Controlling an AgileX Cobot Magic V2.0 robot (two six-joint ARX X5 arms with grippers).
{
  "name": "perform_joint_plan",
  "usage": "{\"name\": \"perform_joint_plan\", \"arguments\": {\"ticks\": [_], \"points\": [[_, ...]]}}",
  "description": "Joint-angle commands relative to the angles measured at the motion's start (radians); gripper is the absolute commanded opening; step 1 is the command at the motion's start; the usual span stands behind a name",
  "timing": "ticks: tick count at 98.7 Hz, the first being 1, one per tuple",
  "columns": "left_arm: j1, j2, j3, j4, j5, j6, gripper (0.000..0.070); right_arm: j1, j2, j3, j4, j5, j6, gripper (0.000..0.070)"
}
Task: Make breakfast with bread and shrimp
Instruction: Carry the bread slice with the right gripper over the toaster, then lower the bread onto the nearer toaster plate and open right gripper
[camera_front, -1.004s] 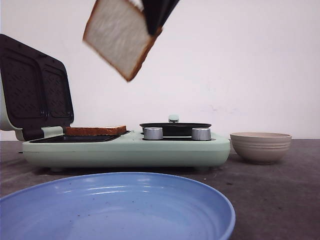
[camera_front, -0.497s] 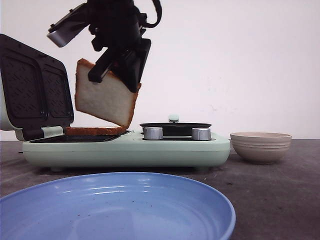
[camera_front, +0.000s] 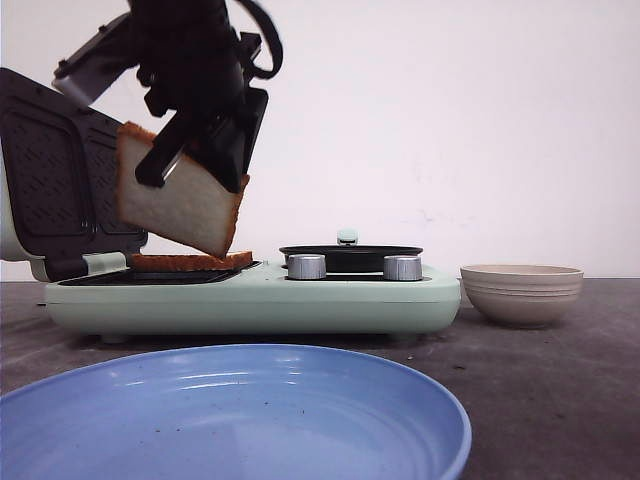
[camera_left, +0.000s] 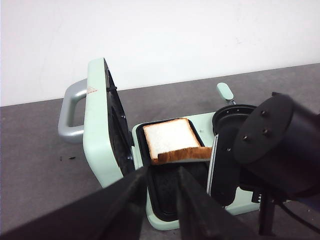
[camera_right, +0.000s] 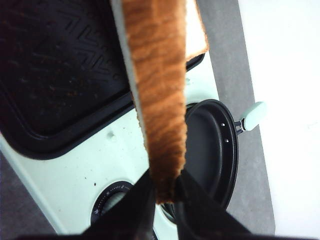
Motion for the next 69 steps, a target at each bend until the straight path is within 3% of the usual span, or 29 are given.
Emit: {"name": "perform_joint_plan", "arguments": {"ticks": [1,43,69], "points": [[-0.003,-0.003,0.010,0.011,-0.003,0.005,0.0080,0.014,0.031,0.030,0.023,0.007,-0.015,0.0007],[-0.003,-0.007,0.010,0.011,-0.002,0.005,0.0080,-0.006,0.077,0.030,0.065,0.032,-0.048,0.0007],[-0.003,-0.007,0.010,0.011,-0.002,0.005,0.0080,-0.011,0.079,0.030,0.069,-0.014,-0.033,0.0007]]}}
